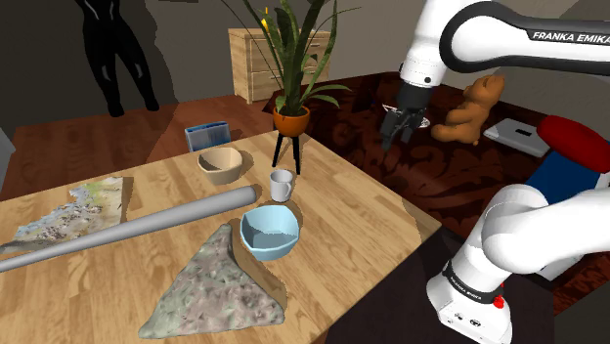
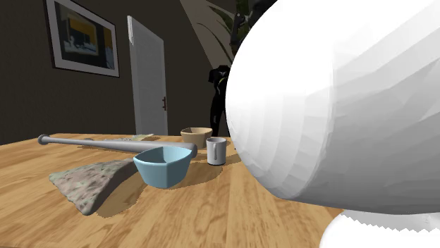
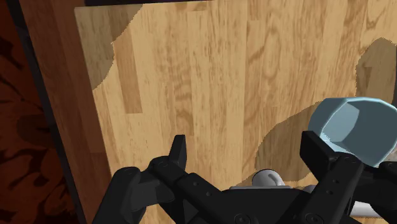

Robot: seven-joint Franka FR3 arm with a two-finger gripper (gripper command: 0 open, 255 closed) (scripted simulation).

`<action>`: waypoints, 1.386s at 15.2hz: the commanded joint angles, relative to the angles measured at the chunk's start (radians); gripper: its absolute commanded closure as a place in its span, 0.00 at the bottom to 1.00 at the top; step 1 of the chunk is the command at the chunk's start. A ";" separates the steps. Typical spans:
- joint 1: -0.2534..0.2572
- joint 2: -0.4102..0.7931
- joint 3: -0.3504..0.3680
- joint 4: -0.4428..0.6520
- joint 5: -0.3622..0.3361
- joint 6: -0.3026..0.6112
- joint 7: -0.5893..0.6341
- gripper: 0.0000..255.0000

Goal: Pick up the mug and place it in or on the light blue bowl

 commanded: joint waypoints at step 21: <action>0.024 0.784 0.016 0.296 0.044 0.445 0.005 0.00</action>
